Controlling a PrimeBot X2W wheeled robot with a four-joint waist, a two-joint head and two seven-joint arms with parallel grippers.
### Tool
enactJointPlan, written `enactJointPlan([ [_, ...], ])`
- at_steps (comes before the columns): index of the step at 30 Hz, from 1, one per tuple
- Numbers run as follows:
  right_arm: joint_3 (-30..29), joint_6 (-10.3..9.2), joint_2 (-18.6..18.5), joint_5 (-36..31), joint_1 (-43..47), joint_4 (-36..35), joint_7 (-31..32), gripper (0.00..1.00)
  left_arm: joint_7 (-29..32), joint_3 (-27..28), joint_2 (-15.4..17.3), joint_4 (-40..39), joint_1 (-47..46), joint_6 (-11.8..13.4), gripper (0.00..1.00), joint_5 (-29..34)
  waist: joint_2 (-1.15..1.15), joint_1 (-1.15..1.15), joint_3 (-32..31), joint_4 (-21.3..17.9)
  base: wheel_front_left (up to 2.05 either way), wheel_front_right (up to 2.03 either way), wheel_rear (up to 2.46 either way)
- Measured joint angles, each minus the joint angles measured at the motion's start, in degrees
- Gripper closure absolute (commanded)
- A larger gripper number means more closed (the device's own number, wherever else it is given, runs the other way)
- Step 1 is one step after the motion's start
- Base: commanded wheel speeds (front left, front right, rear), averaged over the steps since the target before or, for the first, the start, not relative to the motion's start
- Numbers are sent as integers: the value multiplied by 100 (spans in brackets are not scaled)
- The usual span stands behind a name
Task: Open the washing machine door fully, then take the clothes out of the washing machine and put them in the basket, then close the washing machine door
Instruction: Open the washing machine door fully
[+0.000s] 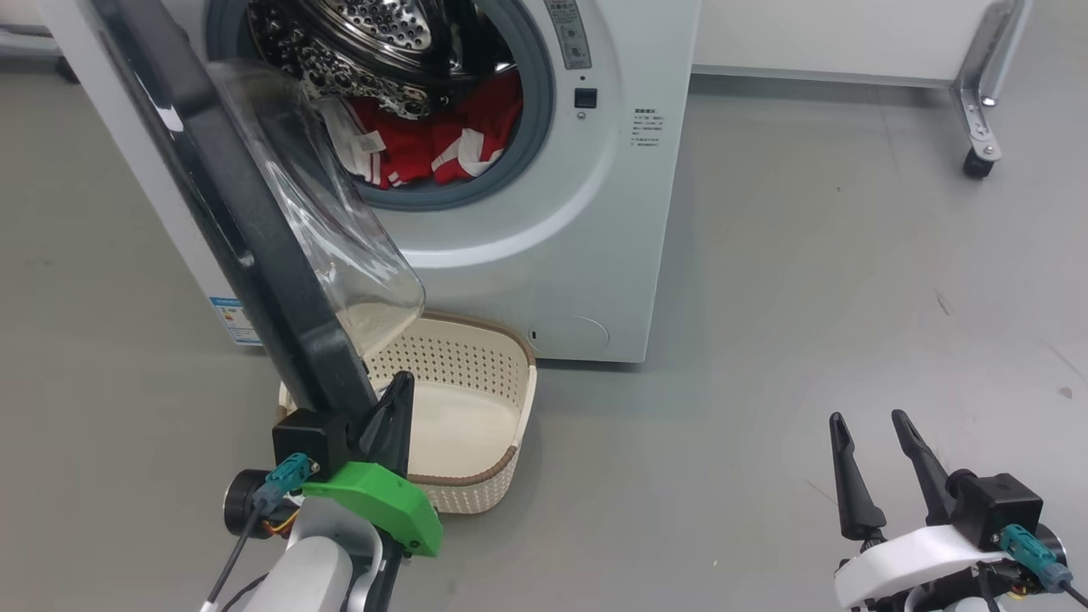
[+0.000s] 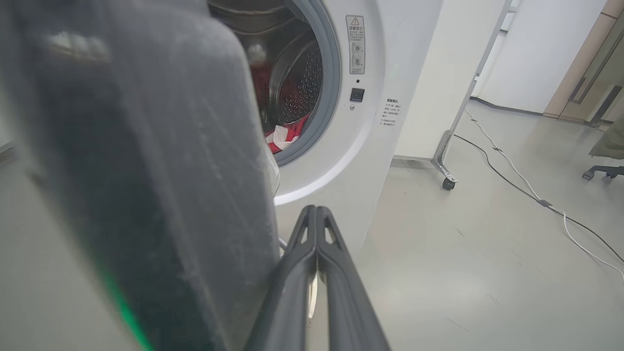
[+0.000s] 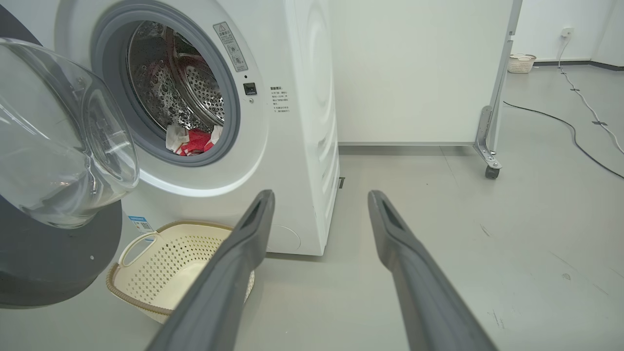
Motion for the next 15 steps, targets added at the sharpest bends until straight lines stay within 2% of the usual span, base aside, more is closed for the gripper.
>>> enactJointPlan([
  [15,-3,53,34,-42,108,10,0,0,-125,45,2,152,1,9,100,-104,0,0,-68,724,0,0,0],
])
